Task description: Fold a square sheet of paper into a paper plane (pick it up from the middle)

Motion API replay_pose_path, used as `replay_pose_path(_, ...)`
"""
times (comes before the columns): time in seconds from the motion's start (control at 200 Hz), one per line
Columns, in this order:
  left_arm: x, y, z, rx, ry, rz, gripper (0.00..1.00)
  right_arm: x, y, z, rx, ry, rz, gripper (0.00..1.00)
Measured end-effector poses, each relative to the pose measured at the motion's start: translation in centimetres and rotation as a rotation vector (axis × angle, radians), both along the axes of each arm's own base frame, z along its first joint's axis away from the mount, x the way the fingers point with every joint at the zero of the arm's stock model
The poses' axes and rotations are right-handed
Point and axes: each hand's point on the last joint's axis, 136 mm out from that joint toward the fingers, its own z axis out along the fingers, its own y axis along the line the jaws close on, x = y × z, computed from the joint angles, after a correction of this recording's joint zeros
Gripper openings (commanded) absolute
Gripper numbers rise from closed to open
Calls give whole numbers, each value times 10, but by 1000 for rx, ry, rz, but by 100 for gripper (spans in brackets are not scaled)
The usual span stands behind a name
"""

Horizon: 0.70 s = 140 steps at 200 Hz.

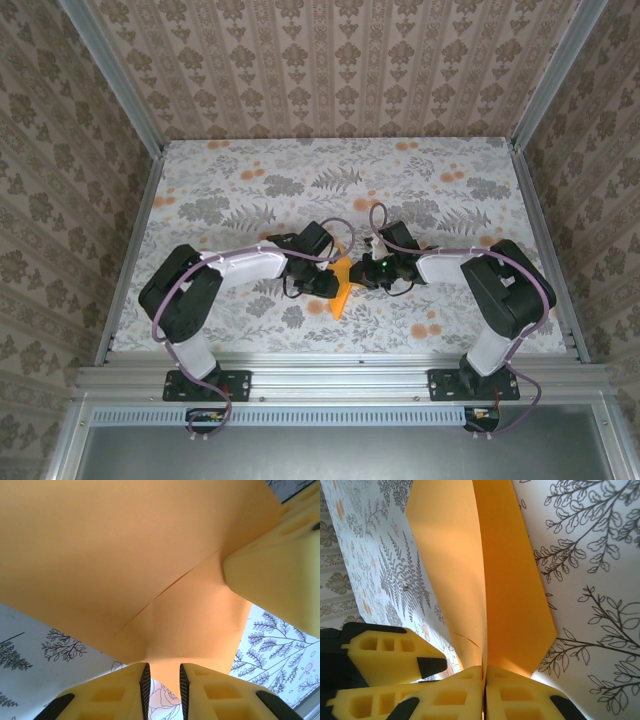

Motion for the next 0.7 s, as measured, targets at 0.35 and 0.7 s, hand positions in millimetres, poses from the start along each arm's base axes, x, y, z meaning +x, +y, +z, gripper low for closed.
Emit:
replay_pose_path(0.35, -1, -1, -6, -9, 10, 13, 18, 1, 0, 1, 1, -2, 0, 10)
replay_pose_path(0.7, 1, -5, -18, -18, 37, 11, 16, -1, 2, 2, 3, -3, 5, 19)
